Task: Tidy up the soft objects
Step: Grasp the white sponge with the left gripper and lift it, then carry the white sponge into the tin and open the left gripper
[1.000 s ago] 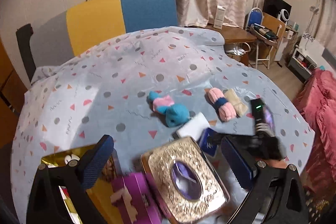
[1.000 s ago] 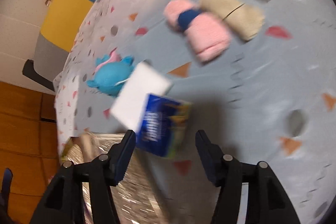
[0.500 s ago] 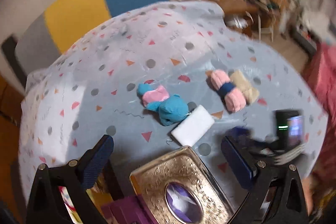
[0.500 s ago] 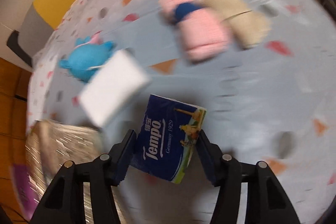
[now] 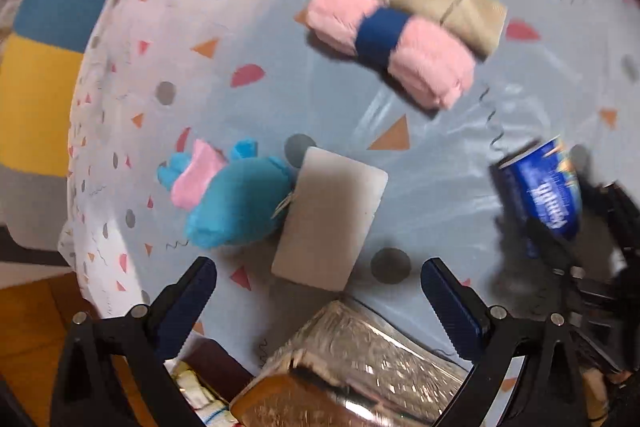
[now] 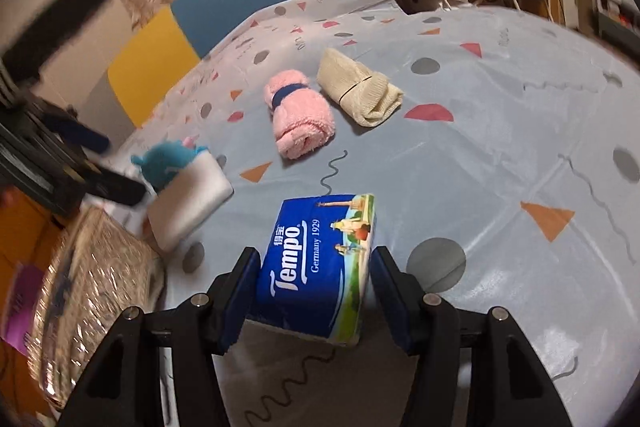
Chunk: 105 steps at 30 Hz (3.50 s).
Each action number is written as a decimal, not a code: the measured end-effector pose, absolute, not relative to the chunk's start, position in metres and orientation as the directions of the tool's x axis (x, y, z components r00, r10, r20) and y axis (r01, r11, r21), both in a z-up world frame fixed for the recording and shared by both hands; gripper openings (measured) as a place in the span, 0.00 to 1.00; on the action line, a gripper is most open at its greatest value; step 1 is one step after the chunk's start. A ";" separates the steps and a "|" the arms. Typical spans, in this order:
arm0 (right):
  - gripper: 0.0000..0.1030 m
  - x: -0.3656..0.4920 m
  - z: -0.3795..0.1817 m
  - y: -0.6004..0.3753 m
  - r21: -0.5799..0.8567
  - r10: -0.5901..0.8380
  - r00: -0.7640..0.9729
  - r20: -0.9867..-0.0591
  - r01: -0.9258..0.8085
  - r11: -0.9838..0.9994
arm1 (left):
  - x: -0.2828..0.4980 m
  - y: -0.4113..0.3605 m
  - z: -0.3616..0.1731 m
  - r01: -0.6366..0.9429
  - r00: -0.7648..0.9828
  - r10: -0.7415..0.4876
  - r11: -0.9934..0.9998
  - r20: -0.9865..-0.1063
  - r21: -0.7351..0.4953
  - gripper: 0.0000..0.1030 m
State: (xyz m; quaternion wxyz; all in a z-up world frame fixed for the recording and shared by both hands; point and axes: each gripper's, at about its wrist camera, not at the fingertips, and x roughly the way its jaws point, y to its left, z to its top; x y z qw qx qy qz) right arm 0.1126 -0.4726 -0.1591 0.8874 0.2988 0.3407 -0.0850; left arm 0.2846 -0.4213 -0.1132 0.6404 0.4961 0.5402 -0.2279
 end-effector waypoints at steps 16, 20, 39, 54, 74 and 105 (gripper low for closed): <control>0.55 0.105 -0.166 -0.486 0.604 0.111 0.824 -0.555 0.308 0.735 | 0.290 -0.451 -0.179 0.815 0.475 0.387 0.146 -0.790 0.561 0.95; 0.55 0.098 -0.166 -0.485 0.607 0.112 0.828 -0.549 0.303 0.734 | 0.291 -0.453 -0.166 0.876 0.280 0.305 0.305 -0.910 0.372 0.68; 0.55 0.097 -0.166 -0.487 0.615 0.115 0.835 -0.539 0.296 0.731 | 0.301 -0.452 -0.156 0.876 0.374 0.243 0.223 -0.895 0.427 0.50; 0.54 0.095 -0.168 -0.489 0.623 0.117 0.843 -0.526 0.288 0.727 | 0.262 -0.469 -0.066 0.911 0.126 -0.112 0.407 -0.986 0.070 0.51; 0.54 0.097 -0.166 -0.487 0.612 0.112 0.836 -0.538 0.295 0.734 | 0.209 -0.262 0.097 0.819 0.125 -0.567 0.522 -0.814 -0.237 0.51; 0.53 0.043 -0.042 -0.435 0.472 0.099 0.868 -0.487 0.167 0.865 | 0.241 0.068 -0.107 0.367 0.188 -0.247 0.915 -0.951 -0.165 0.53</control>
